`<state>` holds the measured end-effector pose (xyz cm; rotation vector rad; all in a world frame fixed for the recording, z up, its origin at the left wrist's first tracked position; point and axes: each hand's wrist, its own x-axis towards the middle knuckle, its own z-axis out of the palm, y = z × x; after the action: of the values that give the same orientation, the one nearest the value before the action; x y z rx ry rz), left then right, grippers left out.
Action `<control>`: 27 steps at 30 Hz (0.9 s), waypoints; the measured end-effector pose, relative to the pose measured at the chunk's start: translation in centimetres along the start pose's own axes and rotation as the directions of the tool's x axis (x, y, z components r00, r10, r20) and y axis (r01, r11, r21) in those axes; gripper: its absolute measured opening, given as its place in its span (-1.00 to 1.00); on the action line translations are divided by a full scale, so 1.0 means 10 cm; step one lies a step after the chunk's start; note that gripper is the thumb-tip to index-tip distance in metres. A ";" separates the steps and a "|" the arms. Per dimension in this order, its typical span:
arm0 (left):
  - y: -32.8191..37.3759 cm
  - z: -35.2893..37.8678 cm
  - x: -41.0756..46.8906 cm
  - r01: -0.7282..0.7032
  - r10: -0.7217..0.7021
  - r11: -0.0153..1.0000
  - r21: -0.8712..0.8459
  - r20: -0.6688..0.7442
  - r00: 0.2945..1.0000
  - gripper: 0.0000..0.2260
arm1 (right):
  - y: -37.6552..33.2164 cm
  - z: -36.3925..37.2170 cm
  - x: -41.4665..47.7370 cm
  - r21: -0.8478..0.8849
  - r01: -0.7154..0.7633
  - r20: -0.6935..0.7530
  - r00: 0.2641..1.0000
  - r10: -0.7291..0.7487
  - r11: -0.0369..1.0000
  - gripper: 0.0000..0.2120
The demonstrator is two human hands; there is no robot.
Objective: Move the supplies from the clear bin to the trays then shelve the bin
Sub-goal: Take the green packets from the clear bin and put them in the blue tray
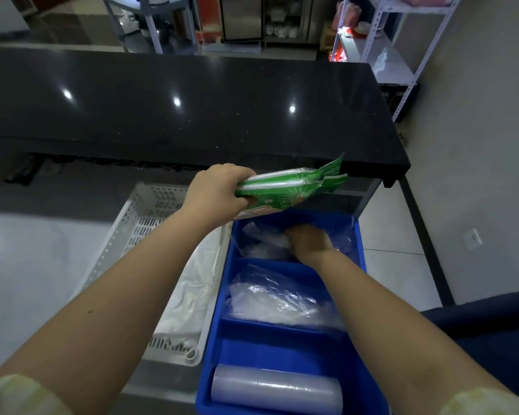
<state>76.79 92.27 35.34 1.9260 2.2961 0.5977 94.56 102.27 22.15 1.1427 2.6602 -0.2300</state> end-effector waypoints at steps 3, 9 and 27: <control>0.01 -0.06 0.02 -0.015 0.015 1.000 -0.012 0.012 1.000 -0.68 | -0.05 -0.15 -0.20 -0.062 0.031 -0.161 0.986 -0.041 0.998 -0.70; 0.24 -0.15 0.18 -0.042 0.051 0.994 -0.103 0.082 0.995 -0.62 | -0.09 -0.45 -0.90 -0.012 0.193 -0.505 0.846 -0.173 0.981 -0.71; 0.15 0.63 0.39 -0.093 0.153 0.984 -0.150 0.459 0.875 -0.62 | 0.03 -0.21 -1.53 0.089 -0.013 -0.479 0.876 0.055 0.996 -0.66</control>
<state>79.35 97.70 30.77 1.9091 1.8050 0.2336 104.68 92.39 28.40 1.4317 3.0769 -0.0513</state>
